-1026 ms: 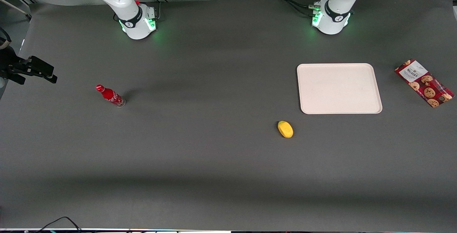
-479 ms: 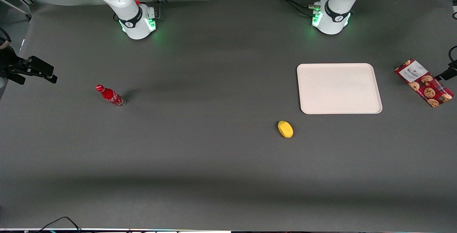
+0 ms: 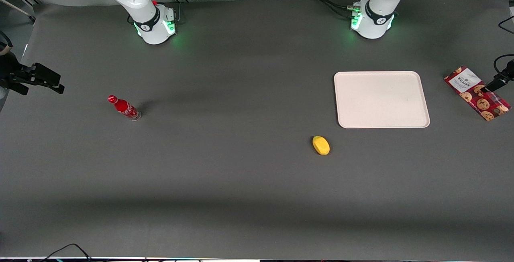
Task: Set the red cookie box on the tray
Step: 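Lower the left gripper onto the box end and close on it, then lift the shortbread box upright with the left gripper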
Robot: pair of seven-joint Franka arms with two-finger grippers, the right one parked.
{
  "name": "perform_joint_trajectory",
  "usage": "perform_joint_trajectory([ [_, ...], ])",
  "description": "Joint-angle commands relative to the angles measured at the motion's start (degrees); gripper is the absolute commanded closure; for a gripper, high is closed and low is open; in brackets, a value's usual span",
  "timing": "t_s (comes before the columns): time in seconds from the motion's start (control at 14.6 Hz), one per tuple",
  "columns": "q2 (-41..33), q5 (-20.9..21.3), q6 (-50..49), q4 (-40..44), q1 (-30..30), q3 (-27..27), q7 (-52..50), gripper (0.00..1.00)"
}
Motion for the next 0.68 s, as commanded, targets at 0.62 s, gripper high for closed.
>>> perform_joint_trajectory([
  [0.62, 5.41, -4.06, 6.33, -0.06, -0.71, -1.49, 1.74, 0.00],
])
